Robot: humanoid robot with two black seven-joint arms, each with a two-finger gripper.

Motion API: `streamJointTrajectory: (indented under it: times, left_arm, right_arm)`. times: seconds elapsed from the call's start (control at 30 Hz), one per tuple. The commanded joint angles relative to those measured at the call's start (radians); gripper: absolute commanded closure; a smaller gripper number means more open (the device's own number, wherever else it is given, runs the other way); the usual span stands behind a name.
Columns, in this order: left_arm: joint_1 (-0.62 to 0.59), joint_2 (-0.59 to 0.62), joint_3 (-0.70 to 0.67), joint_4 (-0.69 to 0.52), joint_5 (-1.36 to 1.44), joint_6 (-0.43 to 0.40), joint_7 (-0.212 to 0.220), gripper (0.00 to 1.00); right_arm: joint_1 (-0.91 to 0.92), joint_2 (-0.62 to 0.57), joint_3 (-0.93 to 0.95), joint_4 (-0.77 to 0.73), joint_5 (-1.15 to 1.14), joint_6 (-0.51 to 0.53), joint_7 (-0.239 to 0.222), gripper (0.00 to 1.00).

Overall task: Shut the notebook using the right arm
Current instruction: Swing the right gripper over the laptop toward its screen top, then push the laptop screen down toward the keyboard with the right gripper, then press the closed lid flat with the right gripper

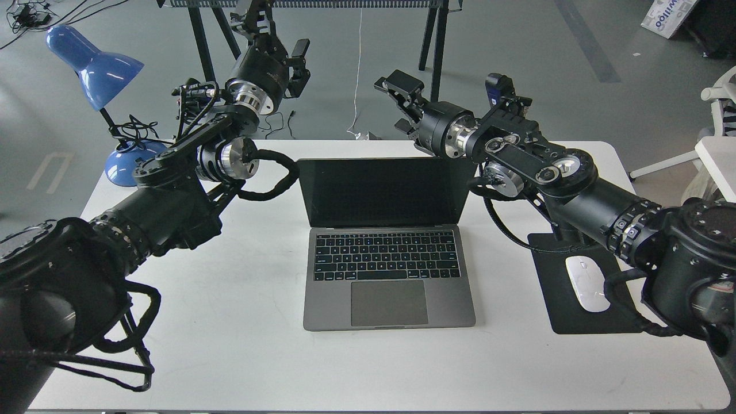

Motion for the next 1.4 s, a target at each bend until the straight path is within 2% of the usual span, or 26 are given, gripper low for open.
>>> streamJointTrajectory:
  times: [0.0,0.37,0.73,1.37]
  left_arm:
    - [0.000,0.000,0.001,0.000,0.000,0.000,0.000,0.00]
    - [0.000,0.000,0.000,0.000,0.000,0.000,0.000,0.00]
    - [0.000,0.000,0.000,0.000,0.000,0.000,0.000,0.00]
    - [0.000,0.000,0.000,0.000,0.000,0.000,0.000,0.00]
  right_arm:
    - [-0.006,-0.003,-0.019,0.075,0.001,0.005,-0.001,0.00]
    - [-0.077,-0.208,-0.071,0.346,0.002,0.006,-0.001,0.00]
    - [-0.249,-0.365,-0.072,0.529,0.001,0.006,-0.001,0.00]
    - [-0.359,-0.373,-0.110,0.560,-0.004,0.006,-0.001,0.00]
